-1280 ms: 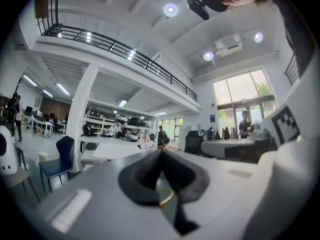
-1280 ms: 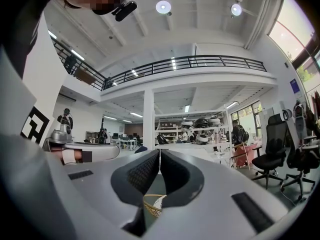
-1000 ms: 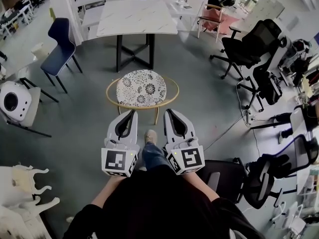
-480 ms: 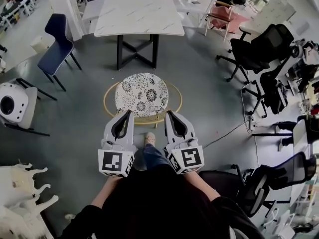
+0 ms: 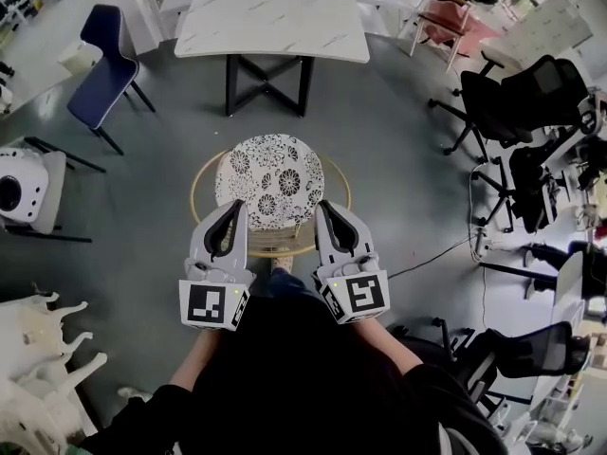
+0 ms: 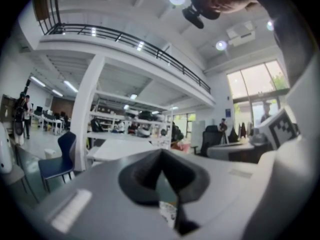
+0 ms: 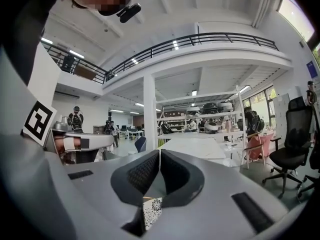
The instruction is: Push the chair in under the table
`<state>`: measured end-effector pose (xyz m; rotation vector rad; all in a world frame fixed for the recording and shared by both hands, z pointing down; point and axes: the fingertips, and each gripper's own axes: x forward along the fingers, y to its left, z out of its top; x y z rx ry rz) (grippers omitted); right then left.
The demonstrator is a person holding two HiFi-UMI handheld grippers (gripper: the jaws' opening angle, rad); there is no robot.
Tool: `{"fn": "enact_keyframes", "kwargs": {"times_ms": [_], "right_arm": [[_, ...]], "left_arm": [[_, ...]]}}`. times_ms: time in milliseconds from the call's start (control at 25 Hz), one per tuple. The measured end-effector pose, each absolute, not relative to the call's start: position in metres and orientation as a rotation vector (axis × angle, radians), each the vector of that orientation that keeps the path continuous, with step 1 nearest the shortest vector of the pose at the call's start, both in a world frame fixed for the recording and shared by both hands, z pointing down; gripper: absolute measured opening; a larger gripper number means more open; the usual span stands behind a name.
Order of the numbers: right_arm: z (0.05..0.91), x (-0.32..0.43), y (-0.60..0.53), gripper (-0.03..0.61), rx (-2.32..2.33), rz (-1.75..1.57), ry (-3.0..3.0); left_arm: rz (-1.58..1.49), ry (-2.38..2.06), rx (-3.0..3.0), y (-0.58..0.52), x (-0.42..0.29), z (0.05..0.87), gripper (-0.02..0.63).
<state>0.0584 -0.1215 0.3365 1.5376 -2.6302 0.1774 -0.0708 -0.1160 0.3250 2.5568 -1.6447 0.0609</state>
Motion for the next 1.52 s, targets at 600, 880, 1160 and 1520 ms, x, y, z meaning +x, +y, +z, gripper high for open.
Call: {"fn": "enact_keyframes", "kwargs": {"times_ms": [600,880,1160,1520], "right_arm": [[0.376,0.049,-0.156,0.020,1.399,0.282,-2.606],[0.408,0.053,-0.151,0.020,1.337,0.349,-2.507],[0.448,0.055,-0.136,0.021,1.179,0.320,-2.464],[0.489,0.043,-0.115,0.021,0.913,0.300,-2.428]], "left_arm": [[0.236,-1.535,2.532,-0.156,-0.077,0.366,0.008],[0.441,-1.371,2.566,-0.155,-0.068,0.412,0.008],[0.654,-1.125,2.555,-0.135,-0.053,0.467,0.009],[0.961,-0.764,2.618,-0.105,-0.038,0.517,0.066]]}}
